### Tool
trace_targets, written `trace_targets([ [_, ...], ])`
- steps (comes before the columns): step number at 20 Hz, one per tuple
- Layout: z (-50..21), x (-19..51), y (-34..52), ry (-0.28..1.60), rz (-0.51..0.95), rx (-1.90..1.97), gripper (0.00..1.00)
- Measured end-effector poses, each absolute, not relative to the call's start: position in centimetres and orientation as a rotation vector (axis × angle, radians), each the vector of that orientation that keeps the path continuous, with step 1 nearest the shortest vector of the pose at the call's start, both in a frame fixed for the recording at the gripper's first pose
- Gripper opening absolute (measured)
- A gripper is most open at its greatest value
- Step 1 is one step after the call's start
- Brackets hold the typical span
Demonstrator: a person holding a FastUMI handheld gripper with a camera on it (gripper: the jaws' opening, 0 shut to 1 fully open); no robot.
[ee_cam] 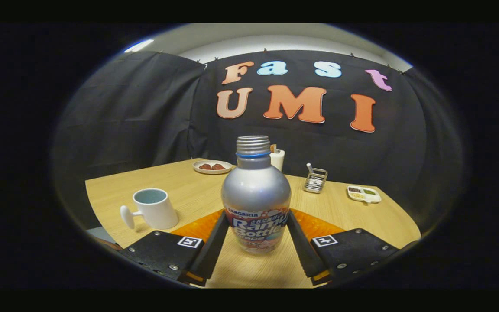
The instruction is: Take the bottle from table, then pour the juice into the cup, finally place the bottle on the coaster
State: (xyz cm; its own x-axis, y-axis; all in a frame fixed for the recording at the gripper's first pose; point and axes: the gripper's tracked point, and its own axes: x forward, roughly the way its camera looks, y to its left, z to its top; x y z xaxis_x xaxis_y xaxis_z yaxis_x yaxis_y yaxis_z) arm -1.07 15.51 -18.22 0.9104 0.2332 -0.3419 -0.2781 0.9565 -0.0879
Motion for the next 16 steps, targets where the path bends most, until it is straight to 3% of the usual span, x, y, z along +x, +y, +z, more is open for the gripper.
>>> trace_targets([
  [16, -18.6, 0.6, 18.6, 0.278, 0.206, -0.443, 0.75],
])
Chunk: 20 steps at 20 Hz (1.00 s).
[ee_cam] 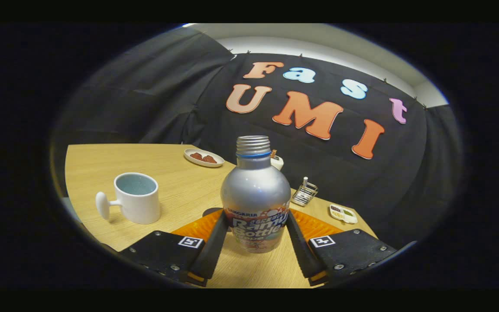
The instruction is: Take the bottle from table, then pour the juice into the cup, finally place the bottle on the coaster
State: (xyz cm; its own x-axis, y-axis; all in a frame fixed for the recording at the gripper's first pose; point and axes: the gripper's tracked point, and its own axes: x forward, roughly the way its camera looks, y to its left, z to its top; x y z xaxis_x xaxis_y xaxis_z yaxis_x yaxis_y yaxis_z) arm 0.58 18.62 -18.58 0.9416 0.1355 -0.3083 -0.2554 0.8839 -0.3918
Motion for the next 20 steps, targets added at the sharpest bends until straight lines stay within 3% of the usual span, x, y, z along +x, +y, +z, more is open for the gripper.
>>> trace_targets([
  [20, -18.6, 1.7, 23.5, 0.054, 0.258, -1.065, 0.74],
])
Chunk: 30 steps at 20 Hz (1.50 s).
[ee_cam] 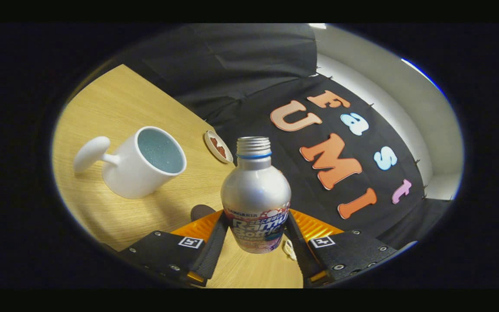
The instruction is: Take the bottle from table, then pour the juice into the cup, finally place the bottle on the coaster
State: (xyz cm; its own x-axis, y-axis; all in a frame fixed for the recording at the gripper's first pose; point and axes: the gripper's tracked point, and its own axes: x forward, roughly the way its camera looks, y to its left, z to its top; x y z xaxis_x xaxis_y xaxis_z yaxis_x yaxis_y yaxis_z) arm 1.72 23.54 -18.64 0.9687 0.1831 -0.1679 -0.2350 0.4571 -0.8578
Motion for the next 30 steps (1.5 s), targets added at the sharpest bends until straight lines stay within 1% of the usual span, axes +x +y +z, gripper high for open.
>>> trace_targets([
  [3, -18.9, 2.0, 23.9, 0.046, 0.267, -1.133, 0.74],
  [13, -18.2, 2.7, 24.5, -0.096, 0.255, -1.411, 0.74],
  [24, -16.5, 2.9, 25.4, -0.224, 0.228, -1.577, 0.74],
  [30, -15.9, 3.2, 25.7, -0.264, 0.217, -1.643, 0.74],
])
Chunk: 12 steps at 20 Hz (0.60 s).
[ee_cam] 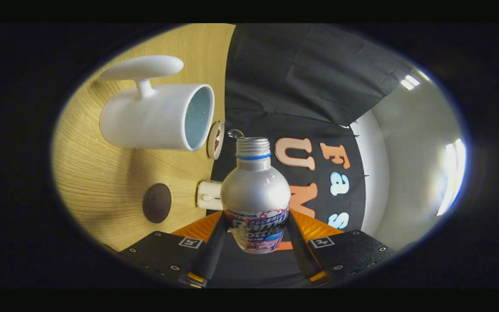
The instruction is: Take the bottle from table, then pour the juice into the cup, finally place the bottle on the coaster
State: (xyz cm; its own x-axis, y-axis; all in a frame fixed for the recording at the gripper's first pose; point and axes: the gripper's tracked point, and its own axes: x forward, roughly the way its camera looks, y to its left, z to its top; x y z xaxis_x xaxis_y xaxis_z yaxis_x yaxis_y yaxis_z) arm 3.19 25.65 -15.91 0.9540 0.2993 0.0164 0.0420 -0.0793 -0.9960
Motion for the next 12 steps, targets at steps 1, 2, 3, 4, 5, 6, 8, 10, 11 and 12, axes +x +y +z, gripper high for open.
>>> trace_targets([
  [1, -15.84, 3.26, 25.72, -0.269, 0.217, -1.648, 0.74],
  [2, -15.75, 3.16, 25.8, -0.272, 0.219, -1.652, 0.74],
  [3, -15.72, 3.25, 25.87, -0.272, 0.221, -1.656, 0.74],
  [4, -15.73, 3.28, 25.89, -0.273, 0.222, -1.661, 0.74],
  [5, -15.68, 3.43, 26.03, -0.275, 0.222, -1.668, 0.74],
  [6, -15.68, 3.43, 26.03, -0.275, 0.223, -1.678, 0.74],
  [8, -15.45, 3.38, 26.06, -0.284, 0.223, -1.693, 0.74],
  [10, -15.3, 3.49, 26.23, -0.292, 0.225, -1.703, 0.74],
  [11, -15.26, 3.55, 26.16, -0.293, 0.226, -1.706, 0.74],
  [12, -15.26, 3.55, 26.15, -0.295, 0.224, -1.709, 0.74],
])
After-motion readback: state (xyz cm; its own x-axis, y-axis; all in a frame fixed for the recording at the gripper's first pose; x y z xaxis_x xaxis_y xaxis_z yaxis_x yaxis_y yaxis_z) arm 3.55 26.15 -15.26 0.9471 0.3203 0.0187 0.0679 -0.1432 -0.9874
